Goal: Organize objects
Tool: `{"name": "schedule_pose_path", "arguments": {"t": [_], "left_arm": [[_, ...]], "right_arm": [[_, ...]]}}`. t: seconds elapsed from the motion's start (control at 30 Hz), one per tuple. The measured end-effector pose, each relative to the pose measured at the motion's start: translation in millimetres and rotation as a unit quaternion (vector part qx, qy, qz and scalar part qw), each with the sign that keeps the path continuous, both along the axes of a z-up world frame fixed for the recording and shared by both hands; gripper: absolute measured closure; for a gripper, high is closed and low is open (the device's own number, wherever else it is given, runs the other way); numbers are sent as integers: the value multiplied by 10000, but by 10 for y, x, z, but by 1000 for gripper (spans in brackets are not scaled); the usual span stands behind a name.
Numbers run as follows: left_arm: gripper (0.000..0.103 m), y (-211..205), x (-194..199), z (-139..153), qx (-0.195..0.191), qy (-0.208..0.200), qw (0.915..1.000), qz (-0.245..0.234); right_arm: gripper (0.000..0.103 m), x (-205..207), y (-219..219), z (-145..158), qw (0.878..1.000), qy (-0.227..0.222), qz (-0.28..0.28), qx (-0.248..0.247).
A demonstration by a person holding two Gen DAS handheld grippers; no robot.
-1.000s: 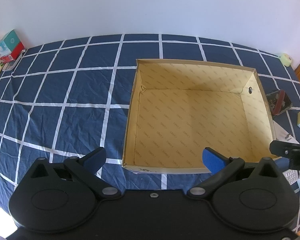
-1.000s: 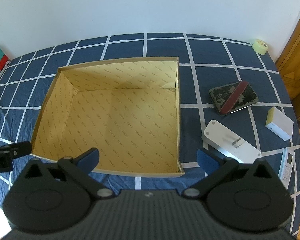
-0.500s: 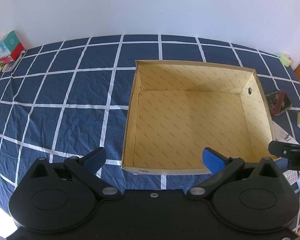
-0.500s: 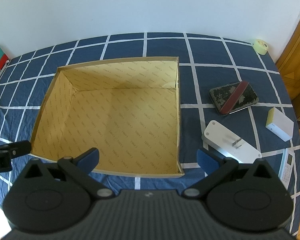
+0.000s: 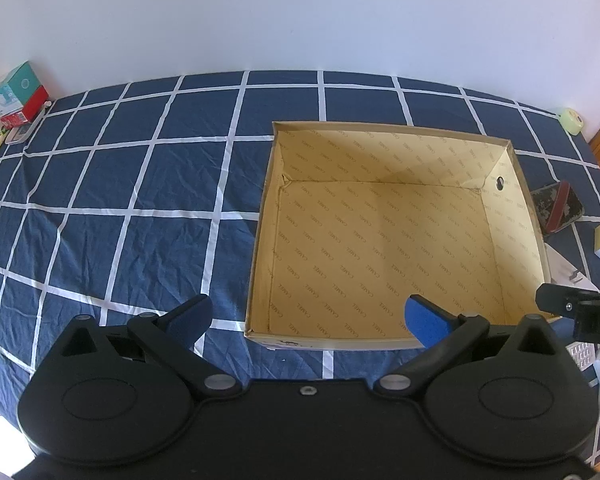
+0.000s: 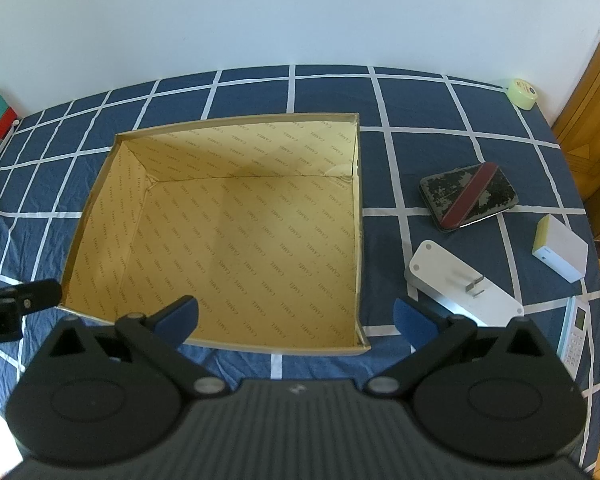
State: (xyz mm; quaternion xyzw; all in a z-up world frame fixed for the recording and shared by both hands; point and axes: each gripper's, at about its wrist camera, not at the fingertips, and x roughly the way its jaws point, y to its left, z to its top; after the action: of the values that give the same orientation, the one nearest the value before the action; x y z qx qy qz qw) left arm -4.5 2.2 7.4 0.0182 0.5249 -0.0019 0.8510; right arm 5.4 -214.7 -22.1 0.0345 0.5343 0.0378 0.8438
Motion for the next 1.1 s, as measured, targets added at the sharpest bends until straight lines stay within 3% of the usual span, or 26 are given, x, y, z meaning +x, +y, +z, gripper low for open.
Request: {"name": "schedule_pose_path", "arguments": {"t": [1.1], "left_arm": [[0, -64, -30, 41, 27, -87, 10000, -20]], "right_arm": [[0, -50, -3, 49, 10000, -86, 28, 9]]}}
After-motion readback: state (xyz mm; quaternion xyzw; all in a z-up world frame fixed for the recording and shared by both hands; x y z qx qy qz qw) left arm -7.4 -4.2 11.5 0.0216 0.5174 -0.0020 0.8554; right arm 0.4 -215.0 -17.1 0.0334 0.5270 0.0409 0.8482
